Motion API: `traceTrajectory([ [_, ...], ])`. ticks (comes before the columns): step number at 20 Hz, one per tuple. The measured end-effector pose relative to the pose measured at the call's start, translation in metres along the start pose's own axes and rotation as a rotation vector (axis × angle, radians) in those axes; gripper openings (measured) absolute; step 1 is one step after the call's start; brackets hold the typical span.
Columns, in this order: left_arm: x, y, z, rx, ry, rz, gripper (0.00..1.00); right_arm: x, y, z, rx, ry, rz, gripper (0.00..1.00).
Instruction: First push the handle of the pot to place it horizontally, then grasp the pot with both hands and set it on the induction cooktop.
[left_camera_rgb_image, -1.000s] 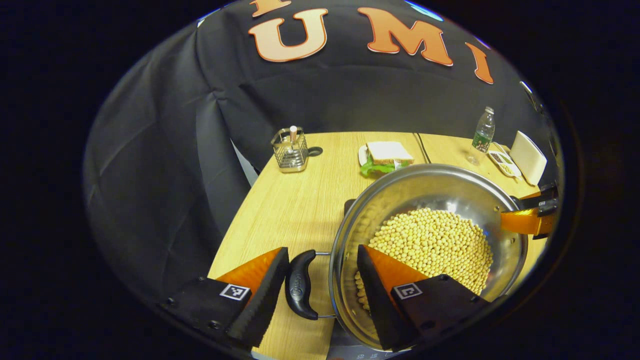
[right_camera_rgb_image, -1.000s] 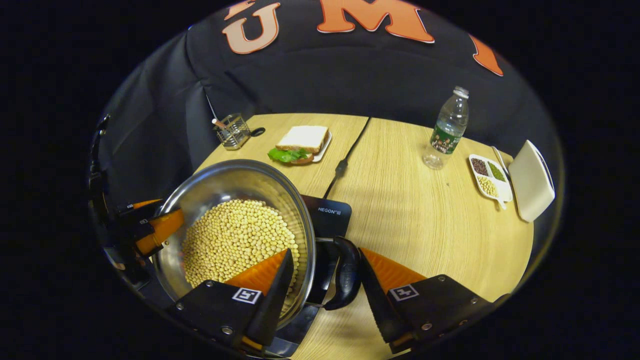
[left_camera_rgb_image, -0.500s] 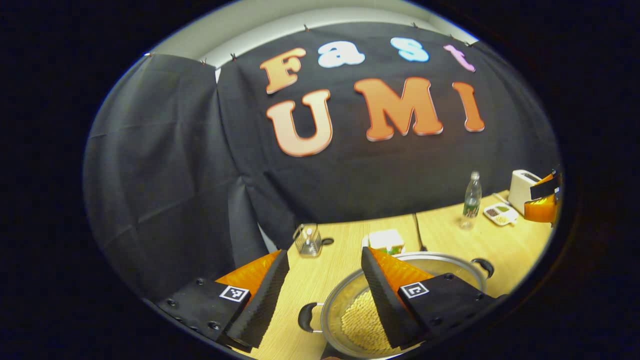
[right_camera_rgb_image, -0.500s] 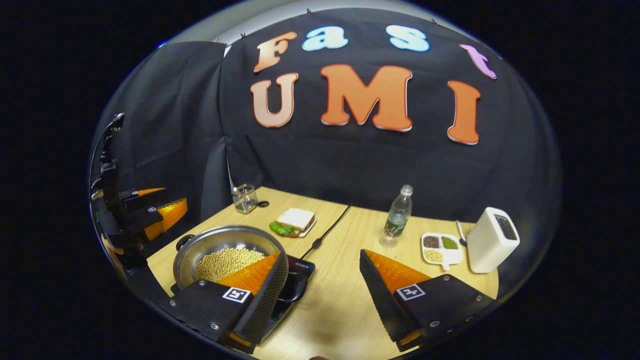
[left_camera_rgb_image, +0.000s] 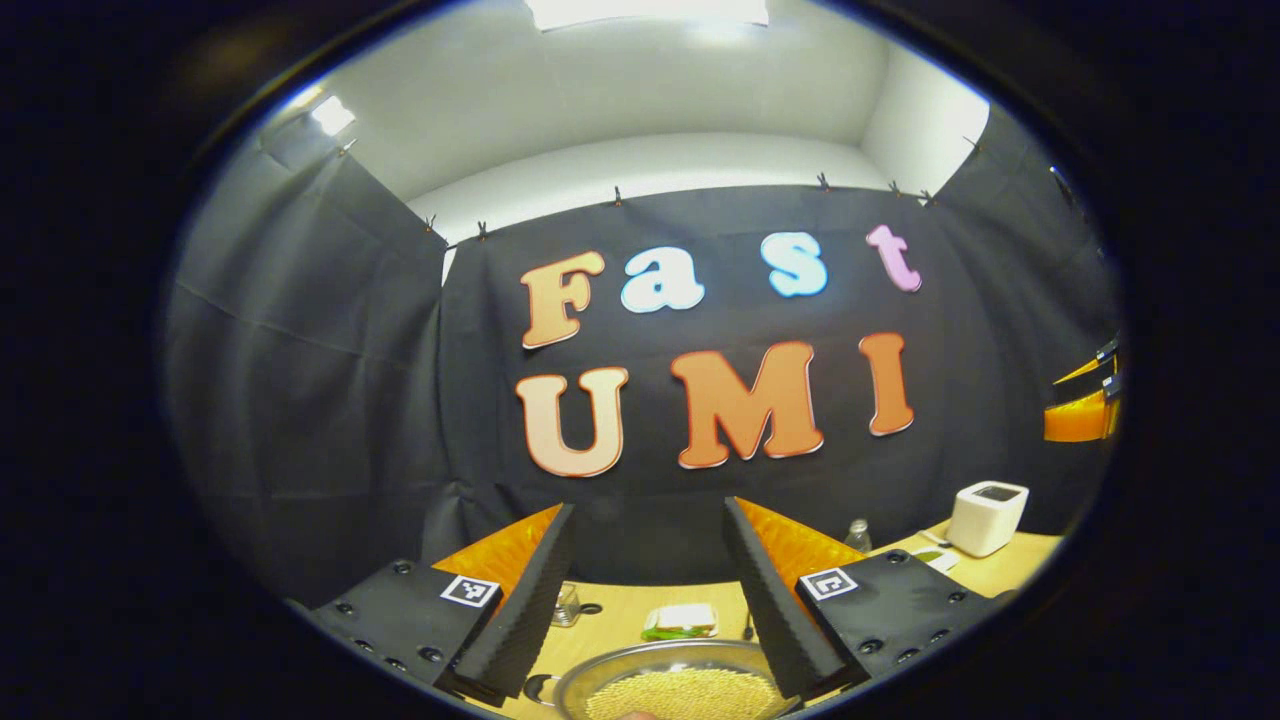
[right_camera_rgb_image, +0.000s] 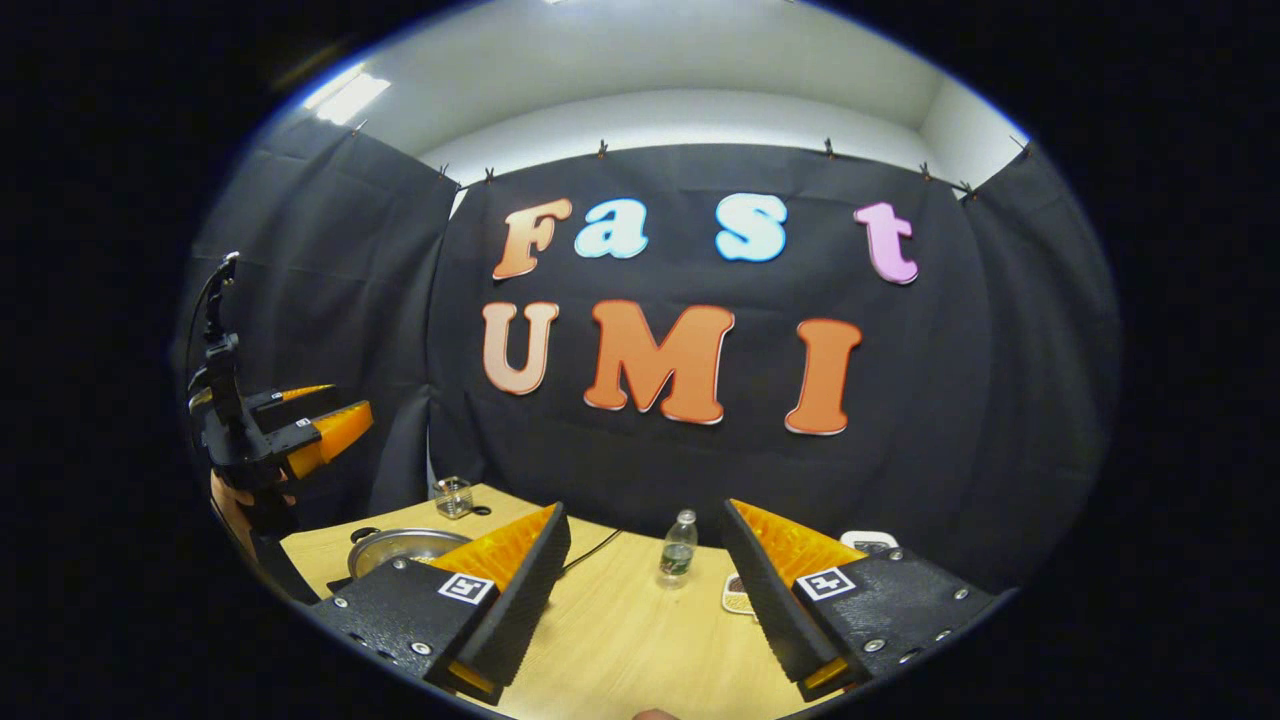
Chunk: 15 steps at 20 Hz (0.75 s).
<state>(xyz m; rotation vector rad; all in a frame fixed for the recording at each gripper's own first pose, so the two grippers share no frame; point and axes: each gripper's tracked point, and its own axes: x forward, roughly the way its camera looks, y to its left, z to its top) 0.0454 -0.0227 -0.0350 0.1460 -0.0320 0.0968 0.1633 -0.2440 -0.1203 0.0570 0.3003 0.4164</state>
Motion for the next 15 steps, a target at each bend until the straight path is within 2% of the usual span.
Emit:
traceTrajectory([
  [1,-0.002,-0.006,0.012,-0.020,-0.021,-0.007,0.94,-0.009,-0.011,0.014,-0.008,-0.032,-0.019,0.95],
  [4,-0.011,-0.017,0.056,-0.054,-0.093,-0.016,0.94,-0.035,-0.040,0.041,-0.040,-0.088,-0.054,0.95],
  [5,-0.012,-0.021,0.066,-0.071,-0.106,-0.023,0.94,-0.044,-0.049,0.045,-0.050,-0.087,-0.066,0.98],
  [8,-0.018,-0.039,0.076,-0.140,-0.082,-0.073,0.95,-0.061,-0.078,0.053,-0.032,-0.089,-0.115,0.95],
  [10,-0.019,-0.033,0.089,-0.121,-0.092,-0.058,0.94,-0.068,-0.089,0.057,-0.011,-0.109,-0.107,0.95],
  [12,-0.021,-0.049,0.088,-0.187,-0.055,-0.108,0.98,-0.076,-0.106,0.062,0.000,-0.137,-0.112,0.95],
  [13,-0.020,-0.054,0.089,-0.224,-0.037,-0.121,0.89,-0.080,-0.114,0.065,0.007,-0.154,-0.115,0.98],
  [15,-0.021,-0.045,0.096,-0.232,-0.037,-0.104,0.93,-0.089,-0.123,0.072,0.019,-0.194,-0.112,0.95],
])
